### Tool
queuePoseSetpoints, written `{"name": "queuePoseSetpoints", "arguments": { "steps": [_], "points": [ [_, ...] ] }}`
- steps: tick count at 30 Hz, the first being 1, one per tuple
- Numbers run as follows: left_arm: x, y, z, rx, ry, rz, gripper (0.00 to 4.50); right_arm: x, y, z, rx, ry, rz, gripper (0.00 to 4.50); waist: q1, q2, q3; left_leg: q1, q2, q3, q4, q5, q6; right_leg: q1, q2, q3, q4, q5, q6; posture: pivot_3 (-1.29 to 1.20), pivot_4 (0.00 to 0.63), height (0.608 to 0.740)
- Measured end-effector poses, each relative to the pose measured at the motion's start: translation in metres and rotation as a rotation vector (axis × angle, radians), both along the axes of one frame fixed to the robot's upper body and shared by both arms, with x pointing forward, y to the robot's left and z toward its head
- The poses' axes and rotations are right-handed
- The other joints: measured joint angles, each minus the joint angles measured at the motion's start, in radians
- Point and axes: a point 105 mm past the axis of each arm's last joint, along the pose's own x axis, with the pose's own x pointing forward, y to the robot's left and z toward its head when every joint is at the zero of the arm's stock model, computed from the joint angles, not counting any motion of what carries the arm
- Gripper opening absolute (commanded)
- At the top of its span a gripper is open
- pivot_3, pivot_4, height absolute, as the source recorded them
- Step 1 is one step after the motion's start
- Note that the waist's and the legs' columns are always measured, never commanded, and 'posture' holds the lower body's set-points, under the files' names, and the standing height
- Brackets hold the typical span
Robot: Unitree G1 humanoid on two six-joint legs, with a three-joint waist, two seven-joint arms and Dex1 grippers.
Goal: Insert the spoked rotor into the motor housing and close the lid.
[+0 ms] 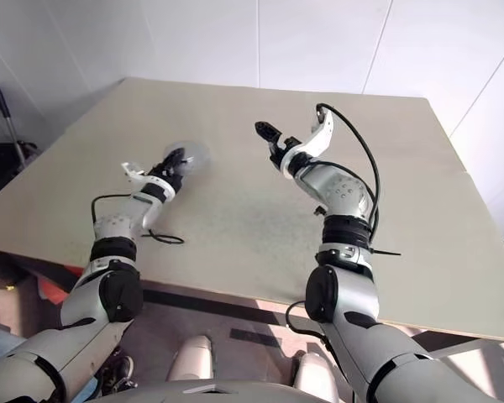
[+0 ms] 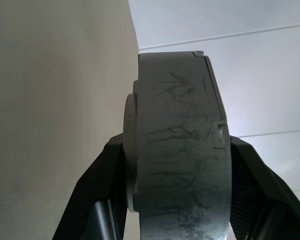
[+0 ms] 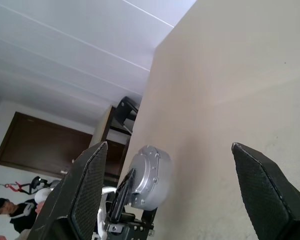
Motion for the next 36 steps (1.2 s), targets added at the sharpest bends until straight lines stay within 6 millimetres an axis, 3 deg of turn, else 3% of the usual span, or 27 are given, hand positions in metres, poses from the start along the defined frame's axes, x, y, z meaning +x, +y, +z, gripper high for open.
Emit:
{"name": "queuePoseSetpoints", "arguments": {
  "steps": [3, 12, 17, 18, 23, 25, 27, 32, 36],
  "points": [
    [0.0, 0.015, -0.009, 0.024, 0.061, 0.08, 2.15, 0.0, 0.003, -0.003, 0.003, 0.006, 0.013, 4.46, 0.002, 0.0, 0.0, 0.0, 0.0, 0.0, 0.001, 0.0, 0.0, 0.0, 0.0, 0.0, 0.0, 0.0, 0.0, 0.0, 0.0, 0.74],
    [-0.002, 0.022, -0.03, 0.061, 0.176, 0.139, 2.15, -0.001, 0.007, -0.008, 0.002, 0.019, 0.033, 4.46, 0.001, -0.001, 0.0, 0.0, 0.0, -0.001, 0.004, 0.0, 0.0, 0.001, 0.0, 0.0, 0.001, 0.002, 0.001, 0.0, 0.0, 0.74],
    [-0.002, 0.026, -0.032, 0.076, 0.193, 0.159, 2.15, -0.001, 0.007, -0.011, -0.006, 0.026, 0.036, 4.46, 0.0, -0.001, 0.0, 0.001, 0.0, -0.001, 0.005, 0.0, 0.0, 0.001, 0.0, 0.001, 0.004, 0.002, 0.001, 0.0, 0.0, 0.74],
    [-0.003, 0.027, -0.033, 0.083, 0.2, 0.165, 2.86, 0.0, 0.007, -0.011, -0.007, 0.026, 0.034, 4.5, -0.002, -0.001, 0.0, 0.002, 0.0, -0.001, 0.006, 0.0, 0.0, 0.002, 0.0, 0.001, 0.005, 0.002, 0.001, 0.0, 0.0, 0.74],
    [-0.001, 0.032, -0.03, 0.135, 0.218, 0.195, 4.43, 0.0, 0.007, -0.014, -0.01, 0.035, 0.031, 4.5, -0.008, -0.001, -0.001, 0.008, 0.001, -0.001, 0.006, 0.001, -0.001, 0.005, 0.0, 0.003, 0.008, 0.0, -0.003, 0.0, 0.0, 0.74],
    [0.0, 0.037, -0.03, 0.168, 0.231, 0.218, 4.47, 0.0, 0.007, -0.014, -0.011, 0.037, 0.033, 4.5, -0.018, -0.001, -0.001, 0.016, 0.001, 0.0, 0.005, 0.001, -0.002, 0.012, 0.0, 0.003, 0.008, 0.0, -0.003, 0.0, 0.0, 0.74],
    [-0.003, 0.053, -0.033, 0.205, 0.267, 0.275, 4.47, 0.001, 0.006, -0.015, -0.01, 0.04, 0.032, 4.5, -0.035, -0.002, -0.001, 0.023, 0.001, 0.0, 0.003, 0.001, -0.002, 0.016, 0.0, 0.004, 0.008, -0.002, -0.002, 0.0, 0.0, 0.74],
    [-0.024, 0.129, -0.022, 0.328, 0.333, 0.519, 4.47, 0.005, -0.008, -0.021, -0.02, 0.061, 0.001, 4.5, -0.054, -0.002, -0.001, 0.023, 0.002, 0.0, 0.003, 0.002, -0.003, 0.015, 0.001, 0.001, 0.008, 0.0, -0.004, 0.0, 0.0, 0.74],
    [-0.031, 0.157, 0.0, 0.441, 0.308, 0.628, 4.47, 0.005, -0.003, -0.025, -0.036, 0.066, 0.018, 4.5, -0.039, -0.002, -0.001, 0.018, 0.002, 0.0, 0.003, 0.001, -0.002, 0.015, 0.0, 0.0, 0.005, 0.0, -0.005, 0.0, 0.0, 0.74]
  ]
}}
